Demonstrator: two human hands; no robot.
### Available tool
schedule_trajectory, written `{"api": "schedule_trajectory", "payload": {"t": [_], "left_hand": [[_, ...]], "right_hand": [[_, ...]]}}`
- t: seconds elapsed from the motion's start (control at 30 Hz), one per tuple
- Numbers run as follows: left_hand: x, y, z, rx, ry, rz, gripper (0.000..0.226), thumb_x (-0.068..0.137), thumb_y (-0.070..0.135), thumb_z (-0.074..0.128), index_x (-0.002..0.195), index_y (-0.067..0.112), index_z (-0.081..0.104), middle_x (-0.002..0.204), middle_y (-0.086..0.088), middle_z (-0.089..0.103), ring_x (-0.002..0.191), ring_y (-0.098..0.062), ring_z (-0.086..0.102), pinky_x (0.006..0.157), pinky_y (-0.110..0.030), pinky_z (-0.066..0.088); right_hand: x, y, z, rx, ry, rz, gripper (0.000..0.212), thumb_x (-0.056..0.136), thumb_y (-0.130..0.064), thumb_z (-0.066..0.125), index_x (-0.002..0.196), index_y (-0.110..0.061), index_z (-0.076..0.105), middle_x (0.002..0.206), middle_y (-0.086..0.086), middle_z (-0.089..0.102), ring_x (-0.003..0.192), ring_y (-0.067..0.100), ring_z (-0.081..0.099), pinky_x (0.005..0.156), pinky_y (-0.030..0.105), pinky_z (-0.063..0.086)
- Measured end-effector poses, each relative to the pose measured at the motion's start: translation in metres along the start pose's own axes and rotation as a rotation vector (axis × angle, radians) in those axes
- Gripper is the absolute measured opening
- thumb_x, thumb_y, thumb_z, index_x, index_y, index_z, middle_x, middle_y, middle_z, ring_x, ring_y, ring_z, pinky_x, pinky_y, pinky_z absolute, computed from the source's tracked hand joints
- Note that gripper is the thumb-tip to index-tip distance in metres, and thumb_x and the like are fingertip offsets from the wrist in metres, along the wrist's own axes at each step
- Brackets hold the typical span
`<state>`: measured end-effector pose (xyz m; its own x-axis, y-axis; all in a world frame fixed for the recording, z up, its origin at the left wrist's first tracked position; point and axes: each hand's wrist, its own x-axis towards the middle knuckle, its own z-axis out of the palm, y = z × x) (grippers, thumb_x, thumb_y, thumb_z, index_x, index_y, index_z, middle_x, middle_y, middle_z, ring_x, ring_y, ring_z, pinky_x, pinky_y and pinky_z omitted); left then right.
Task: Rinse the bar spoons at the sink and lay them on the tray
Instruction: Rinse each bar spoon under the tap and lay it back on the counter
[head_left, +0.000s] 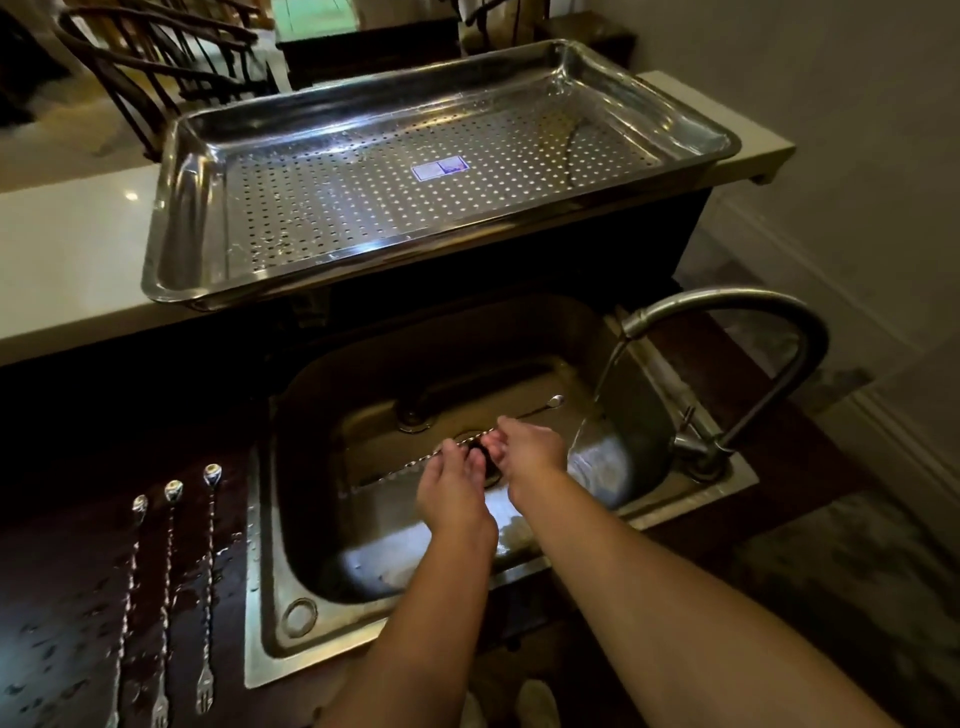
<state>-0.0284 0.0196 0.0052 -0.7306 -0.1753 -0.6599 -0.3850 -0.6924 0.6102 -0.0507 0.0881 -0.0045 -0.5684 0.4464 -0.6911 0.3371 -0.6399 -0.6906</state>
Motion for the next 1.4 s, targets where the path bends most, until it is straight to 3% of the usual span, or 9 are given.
{"api": "schedule_trajectory", "payload": {"t": [0.13, 0.3, 0.63, 0.7, 0.87, 0.97, 1.13, 1.4], "left_hand": [[0.005, -0.008, 0.003, 0.019, 0.037, -0.008, 0.010, 0.096, 0.011, 0.056, 0.090, 0.004, 0.055, 0.084, -0.013, 0.063, 0.076, -0.017, 0.065, 0.068, -0.020, 0.057], [0.011, -0.005, 0.008, 0.012, 0.052, 0.003, 0.014, 0.097, 0.009, 0.051, 0.083, 0.008, 0.050, 0.084, -0.014, 0.061, 0.094, -0.027, 0.063, 0.086, -0.030, 0.049], [0.013, -0.008, 0.009, 0.052, 0.068, 0.016, 0.017, 0.097, 0.008, 0.052, 0.080, 0.009, 0.051, 0.079, -0.012, 0.060, 0.075, -0.018, 0.064, 0.087, -0.031, 0.051], [0.012, -0.011, 0.010, 0.059, 0.071, 0.016, 0.018, 0.097, 0.008, 0.053, 0.078, 0.010, 0.051, 0.077, -0.011, 0.060, 0.074, -0.017, 0.064, 0.084, -0.029, 0.054], [0.013, -0.016, 0.011, 0.070, 0.075, 0.012, 0.021, 0.096, 0.004, 0.052, 0.077, 0.012, 0.053, 0.074, -0.008, 0.059, 0.070, -0.016, 0.064, 0.056, -0.014, 0.056], [0.011, -0.020, 0.013, 0.075, 0.063, 0.004, 0.019, 0.096, 0.006, 0.053, 0.078, 0.012, 0.052, 0.075, -0.009, 0.059, 0.070, -0.016, 0.064, 0.057, -0.014, 0.056], [0.009, -0.024, 0.014, 0.070, 0.057, 0.005, 0.019, 0.096, 0.008, 0.054, 0.078, 0.011, 0.051, 0.073, -0.010, 0.058, 0.067, -0.016, 0.063, 0.057, -0.016, 0.057], [0.009, -0.024, 0.011, 0.092, 0.054, 0.019, 0.019, 0.097, 0.010, 0.053, 0.078, 0.010, 0.050, 0.075, -0.009, 0.058, 0.070, -0.015, 0.064, 0.057, -0.016, 0.056]], "right_hand": [[0.002, -0.001, -0.005, 0.026, 0.012, 0.018, 0.014, 0.090, -0.001, 0.060, 0.078, 0.004, 0.059, 0.059, 0.010, 0.059, 0.037, 0.009, 0.056, 0.040, 0.018, 0.048], [0.003, -0.002, -0.003, 0.039, -0.024, 0.028, 0.023, 0.090, -0.001, 0.061, 0.068, 0.000, 0.056, 0.048, 0.006, 0.057, 0.042, 0.014, 0.053, 0.042, 0.019, 0.048], [0.007, 0.003, -0.011, 0.080, 0.047, 0.019, 0.018, 0.091, -0.009, 0.063, 0.074, -0.001, 0.062, 0.055, 0.005, 0.061, 0.042, 0.010, 0.056, 0.039, 0.017, 0.044], [0.008, 0.003, -0.015, 0.092, 0.082, 0.020, 0.019, 0.091, -0.009, 0.063, 0.073, -0.002, 0.062, 0.053, 0.005, 0.062, 0.043, 0.010, 0.057, 0.039, 0.017, 0.043], [0.011, 0.001, -0.023, 0.129, 0.134, 0.023, 0.020, 0.091, -0.010, 0.063, 0.072, -0.002, 0.062, 0.049, 0.003, 0.064, 0.047, 0.012, 0.060, 0.041, 0.018, 0.047], [0.012, -0.001, -0.027, 0.122, 0.145, 0.015, 0.022, 0.090, -0.010, 0.063, 0.069, -0.004, 0.061, 0.043, -0.001, 0.063, 0.048, 0.013, 0.060, 0.046, 0.021, 0.047], [0.013, -0.003, -0.032, 0.123, 0.168, -0.004, 0.017, 0.091, -0.009, 0.063, 0.075, -0.003, 0.062, 0.061, 0.007, 0.064, 0.050, 0.013, 0.061, 0.043, 0.018, 0.047], [0.012, -0.002, -0.033, 0.049, 0.158, 0.000, 0.019, 0.089, -0.011, 0.066, 0.073, -0.003, 0.063, 0.058, 0.006, 0.064, 0.041, 0.010, 0.056, 0.042, 0.019, 0.046]]}}
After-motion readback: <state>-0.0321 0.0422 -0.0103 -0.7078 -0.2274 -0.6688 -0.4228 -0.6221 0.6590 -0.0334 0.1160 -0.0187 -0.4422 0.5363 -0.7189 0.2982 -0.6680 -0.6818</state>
